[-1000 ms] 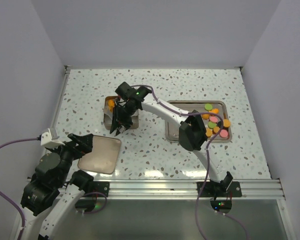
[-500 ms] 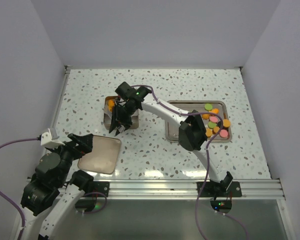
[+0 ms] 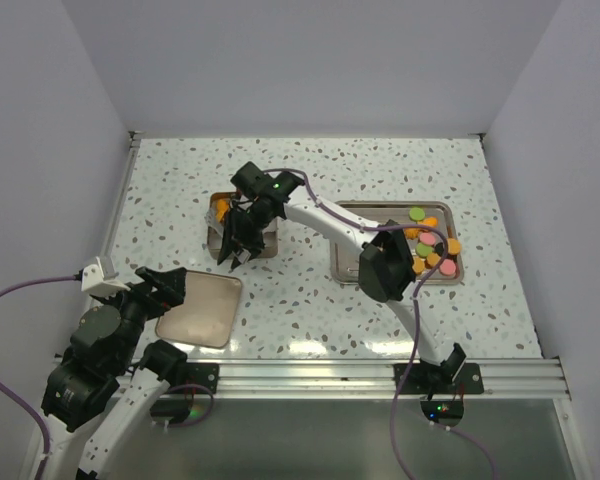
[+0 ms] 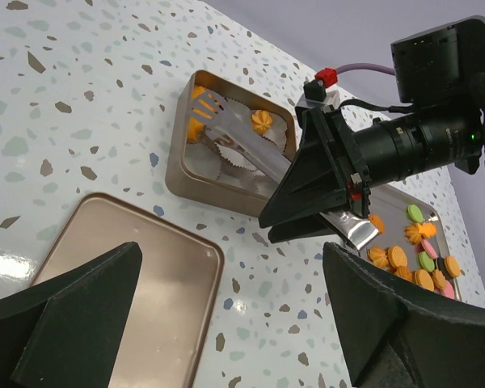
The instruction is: Pack the cookies
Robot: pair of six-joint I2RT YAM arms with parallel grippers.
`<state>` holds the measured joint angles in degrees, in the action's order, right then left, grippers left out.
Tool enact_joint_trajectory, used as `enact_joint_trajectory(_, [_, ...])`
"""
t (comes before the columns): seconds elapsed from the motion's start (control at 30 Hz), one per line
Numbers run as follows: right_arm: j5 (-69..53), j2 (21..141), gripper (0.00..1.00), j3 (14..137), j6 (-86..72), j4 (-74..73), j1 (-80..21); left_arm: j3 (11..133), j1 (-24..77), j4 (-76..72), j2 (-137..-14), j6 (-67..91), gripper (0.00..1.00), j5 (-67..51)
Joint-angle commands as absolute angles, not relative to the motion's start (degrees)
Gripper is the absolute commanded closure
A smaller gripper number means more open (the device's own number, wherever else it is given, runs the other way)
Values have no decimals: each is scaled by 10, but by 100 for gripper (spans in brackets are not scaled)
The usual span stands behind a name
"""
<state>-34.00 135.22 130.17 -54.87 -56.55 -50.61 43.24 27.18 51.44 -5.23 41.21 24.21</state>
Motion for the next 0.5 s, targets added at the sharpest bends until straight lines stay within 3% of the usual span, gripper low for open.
enact_joint_trajectory(0.0, [-345, 1283, 59, 1316, -548, -574, -504, 430, 275, 487, -54, 410, 0, 243])
enact_joint_trajectory(0.3, [-309, 1185, 60, 1286, -510, -640, -502, 430, 275, 487, -53, 409, 0, 243])
enact_joint_trajectory(0.47, [-280, 1093, 61, 1170, -481, -656, -470, 430, 275, 486, -54, 407, 0, 242])
